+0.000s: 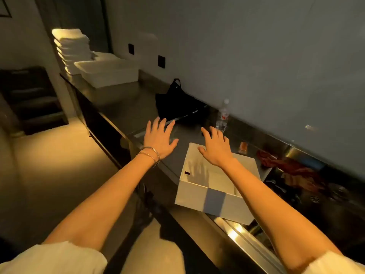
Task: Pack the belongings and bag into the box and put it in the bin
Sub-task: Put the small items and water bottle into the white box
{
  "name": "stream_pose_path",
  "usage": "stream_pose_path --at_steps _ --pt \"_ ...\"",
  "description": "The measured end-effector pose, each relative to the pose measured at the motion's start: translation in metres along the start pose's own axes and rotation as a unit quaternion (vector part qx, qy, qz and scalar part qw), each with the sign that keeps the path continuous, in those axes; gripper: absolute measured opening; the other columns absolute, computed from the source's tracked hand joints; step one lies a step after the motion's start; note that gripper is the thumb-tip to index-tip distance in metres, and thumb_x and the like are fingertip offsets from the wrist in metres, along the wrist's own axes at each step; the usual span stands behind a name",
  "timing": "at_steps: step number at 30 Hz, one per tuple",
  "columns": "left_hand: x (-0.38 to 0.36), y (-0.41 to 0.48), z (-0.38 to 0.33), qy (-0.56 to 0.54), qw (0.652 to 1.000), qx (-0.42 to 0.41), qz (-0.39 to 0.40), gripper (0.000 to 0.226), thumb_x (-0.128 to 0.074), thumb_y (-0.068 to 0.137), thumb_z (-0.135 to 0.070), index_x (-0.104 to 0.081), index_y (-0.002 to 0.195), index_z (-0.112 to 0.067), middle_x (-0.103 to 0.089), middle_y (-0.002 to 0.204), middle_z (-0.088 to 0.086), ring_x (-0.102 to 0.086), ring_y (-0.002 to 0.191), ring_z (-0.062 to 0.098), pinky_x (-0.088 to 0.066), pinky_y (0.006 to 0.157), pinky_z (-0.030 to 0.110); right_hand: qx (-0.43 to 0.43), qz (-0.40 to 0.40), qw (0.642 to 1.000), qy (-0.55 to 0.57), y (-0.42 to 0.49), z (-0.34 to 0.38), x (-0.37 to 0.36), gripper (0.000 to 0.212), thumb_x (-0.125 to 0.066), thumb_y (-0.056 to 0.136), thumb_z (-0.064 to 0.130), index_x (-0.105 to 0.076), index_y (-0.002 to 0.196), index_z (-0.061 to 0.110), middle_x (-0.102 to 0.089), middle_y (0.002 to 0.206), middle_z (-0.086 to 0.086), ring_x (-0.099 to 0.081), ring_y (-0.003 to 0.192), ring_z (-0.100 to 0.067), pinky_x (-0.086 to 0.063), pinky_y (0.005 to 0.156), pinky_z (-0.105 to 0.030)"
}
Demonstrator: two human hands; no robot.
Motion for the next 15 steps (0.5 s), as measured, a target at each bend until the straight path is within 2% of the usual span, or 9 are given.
stream_pose_path --at_steps 8,15 --pt "-0.045 0.039 0.059 0.008 1.000 -0.005 0.014 0.067 -0.038 0.090 -0.051 -0.017 0.145 -0.020 -0.023 0.151 0.012 -0.012 0.140 0.033 -0.011 0.115 0.051 0.001 0.004 1.000 -0.005 0.058 0.031 -0.036 0.068 -0.051 0.089 0.038 -0.016 0.144 0.016 -0.022 0.147 -0.017 -0.021 0.134 -0.035 -0.030 0.102 -0.053" --pt "-0.088 0.106 0.086 0.018 0.999 -0.029 0.032 0.067 -0.037 0.091 -0.051 -0.013 0.145 -0.021 -0.020 0.153 0.012 -0.010 0.141 0.032 -0.011 0.115 0.050 -0.018 0.022 1.000 0.005 0.129 0.021 -0.076 0.069 -0.049 0.090 0.039 -0.012 0.144 0.017 -0.016 0.150 -0.016 -0.016 0.136 -0.035 -0.027 0.106 -0.052"
Point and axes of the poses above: each hand's wrist, its own y-axis towards the middle knuckle, its own x-axis out of the back of the hand, z = x × y, the point moved 10 cm from there along y, towards the middle knuckle
